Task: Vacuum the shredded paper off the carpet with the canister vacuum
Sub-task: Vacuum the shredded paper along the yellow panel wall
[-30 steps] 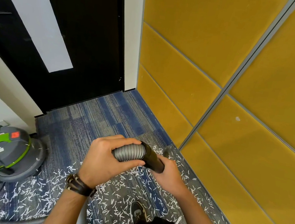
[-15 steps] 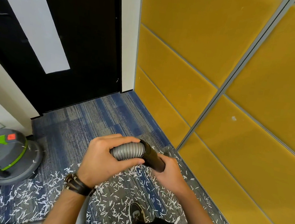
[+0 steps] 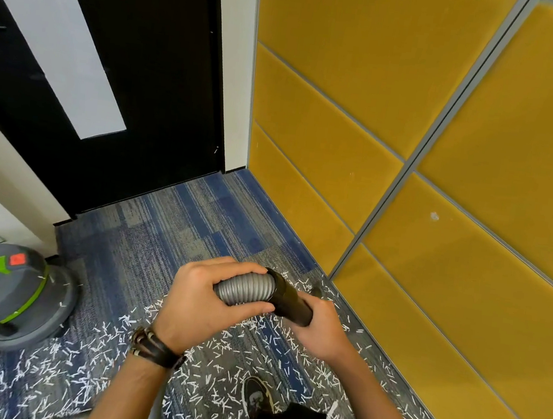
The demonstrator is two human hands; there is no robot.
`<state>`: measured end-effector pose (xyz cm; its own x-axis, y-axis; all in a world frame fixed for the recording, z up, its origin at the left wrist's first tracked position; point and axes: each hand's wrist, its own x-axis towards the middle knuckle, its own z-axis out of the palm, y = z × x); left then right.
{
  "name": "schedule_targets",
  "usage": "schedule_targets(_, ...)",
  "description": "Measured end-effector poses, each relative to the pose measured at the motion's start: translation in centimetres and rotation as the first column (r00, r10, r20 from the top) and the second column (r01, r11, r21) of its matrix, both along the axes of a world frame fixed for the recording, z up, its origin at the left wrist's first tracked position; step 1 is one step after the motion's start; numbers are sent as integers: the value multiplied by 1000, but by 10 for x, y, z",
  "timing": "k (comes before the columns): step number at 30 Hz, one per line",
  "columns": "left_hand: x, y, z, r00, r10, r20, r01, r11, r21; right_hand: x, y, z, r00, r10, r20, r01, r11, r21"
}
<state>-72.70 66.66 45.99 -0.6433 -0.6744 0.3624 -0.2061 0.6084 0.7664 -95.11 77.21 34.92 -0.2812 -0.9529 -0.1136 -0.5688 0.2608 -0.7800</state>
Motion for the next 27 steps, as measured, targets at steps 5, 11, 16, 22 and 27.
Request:
schedule_targets(5, 2, 0, 8, 1000, -4, 4, 4, 999, -48, 7, -5, 4, 999, 10, 32, -9, 999, -35)
schedule_targets(11, 12, -4, 10, 1000, -6, -26, 6, 1000, -15, 12, -3, 4, 998, 50, 50, -49, 999, -17)
schedule_targets(16, 15, -4, 10, 999, 40, -30, -41, 998, -50, 9, -9, 8, 999, 47, 8, -47, 999, -11)
schedule_targets(22, 1, -6, -5, 998, 57, 9, -56, 998, -24, -9, -24, 2, 998, 34, -52, -35, 999, -6)
schedule_targets(27, -14, -7, -26, 997, 57, 46, -57, 998, 15, -20, -28, -7, 997, 52, -59, -51, 998, 22)
